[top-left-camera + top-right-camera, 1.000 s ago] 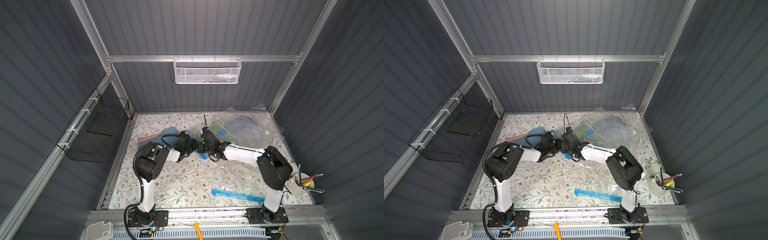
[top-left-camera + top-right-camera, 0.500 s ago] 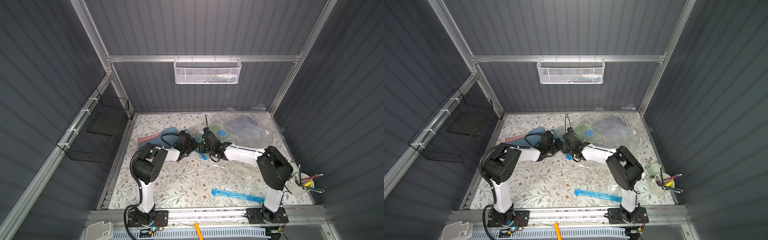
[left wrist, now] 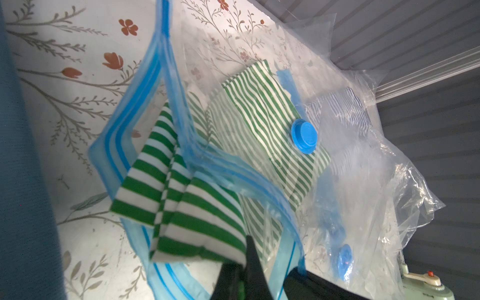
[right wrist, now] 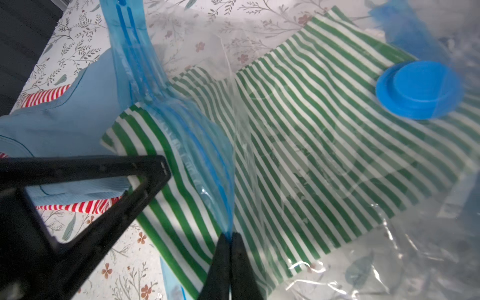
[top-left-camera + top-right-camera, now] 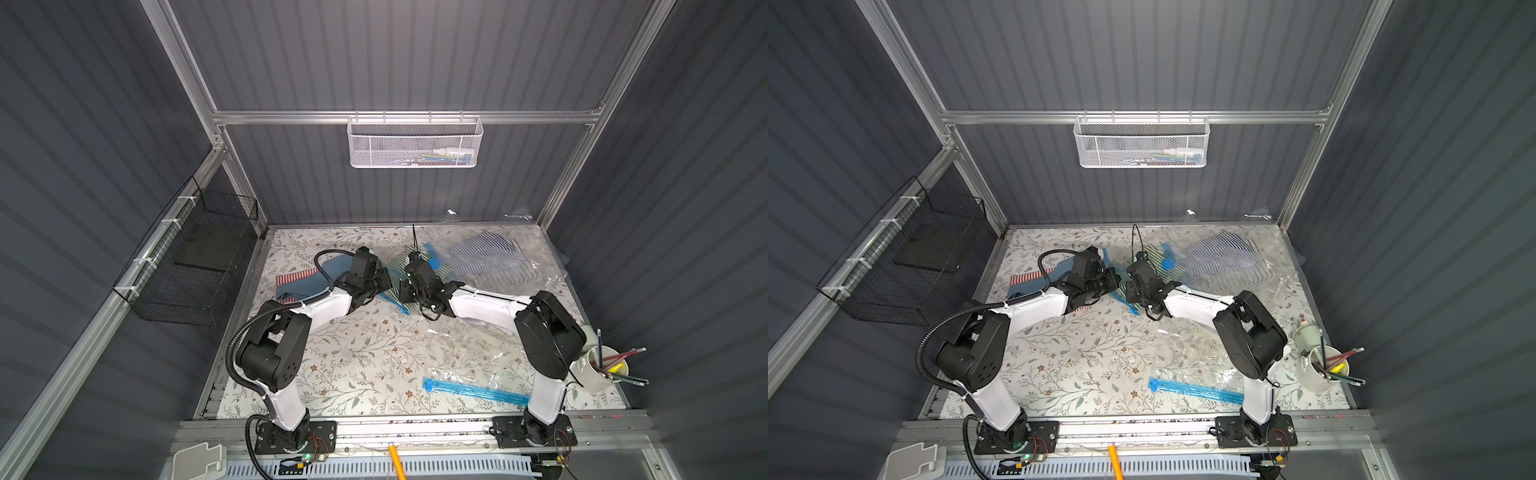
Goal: Take the tank top out of the vacuum bag
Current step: Take out the tank top from the vacuum bag.
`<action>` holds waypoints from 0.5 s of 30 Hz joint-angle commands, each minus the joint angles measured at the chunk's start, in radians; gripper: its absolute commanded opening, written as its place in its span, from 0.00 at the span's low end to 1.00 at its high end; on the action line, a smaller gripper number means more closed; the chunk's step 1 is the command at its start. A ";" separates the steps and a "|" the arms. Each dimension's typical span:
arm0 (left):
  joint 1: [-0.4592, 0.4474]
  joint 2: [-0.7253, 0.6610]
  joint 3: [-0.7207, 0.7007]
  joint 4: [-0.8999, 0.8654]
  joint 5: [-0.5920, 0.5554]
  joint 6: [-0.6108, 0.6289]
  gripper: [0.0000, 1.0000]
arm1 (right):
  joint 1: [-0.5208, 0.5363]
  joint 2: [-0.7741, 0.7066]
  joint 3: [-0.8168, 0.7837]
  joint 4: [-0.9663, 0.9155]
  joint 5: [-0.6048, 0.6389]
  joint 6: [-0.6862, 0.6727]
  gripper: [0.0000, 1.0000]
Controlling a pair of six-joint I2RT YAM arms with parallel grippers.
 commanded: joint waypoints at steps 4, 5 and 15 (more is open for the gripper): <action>0.007 -0.002 0.045 -0.093 0.058 0.075 0.00 | -0.009 0.115 0.160 -0.119 0.069 -0.013 0.00; 0.009 -0.010 0.043 -0.098 0.060 0.075 0.00 | -0.008 0.127 0.171 -0.131 0.082 -0.017 0.00; 0.096 -0.069 0.004 -0.159 0.113 0.066 0.00 | -0.019 0.177 0.206 -0.209 0.153 0.021 0.00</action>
